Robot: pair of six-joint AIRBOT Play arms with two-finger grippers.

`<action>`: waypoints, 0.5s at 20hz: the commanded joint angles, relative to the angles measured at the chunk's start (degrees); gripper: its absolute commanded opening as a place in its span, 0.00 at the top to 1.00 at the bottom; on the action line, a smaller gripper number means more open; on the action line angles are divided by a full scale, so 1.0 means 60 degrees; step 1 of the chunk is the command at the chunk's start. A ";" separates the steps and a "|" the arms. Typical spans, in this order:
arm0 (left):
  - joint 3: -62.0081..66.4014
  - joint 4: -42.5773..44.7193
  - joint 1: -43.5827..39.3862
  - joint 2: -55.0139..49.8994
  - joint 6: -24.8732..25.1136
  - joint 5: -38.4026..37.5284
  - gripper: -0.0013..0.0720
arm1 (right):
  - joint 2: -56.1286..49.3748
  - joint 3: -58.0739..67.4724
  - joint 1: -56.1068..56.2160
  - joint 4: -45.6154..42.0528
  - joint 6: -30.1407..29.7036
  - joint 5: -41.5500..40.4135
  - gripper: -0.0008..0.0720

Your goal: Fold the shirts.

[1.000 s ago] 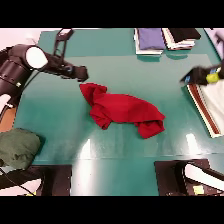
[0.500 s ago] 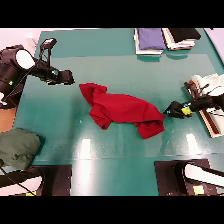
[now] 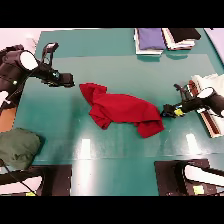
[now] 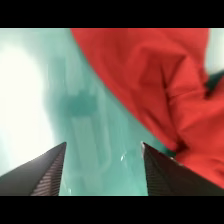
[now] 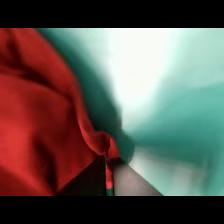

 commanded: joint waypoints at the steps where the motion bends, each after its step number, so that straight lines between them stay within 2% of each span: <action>1: 0.0000 -0.0328 -0.0004 -0.0787 0.0007 -0.0226 0.22 | 0.0630 0.0535 -0.0135 0.0120 -0.0153 0.0240 0.96; 10: 0.0000 -0.2710 -0.0004 -0.3330 0.0011 0.0142 0.22 | 0.1009 0.1759 0.0510 -0.0113 -0.0142 0.0525 0.96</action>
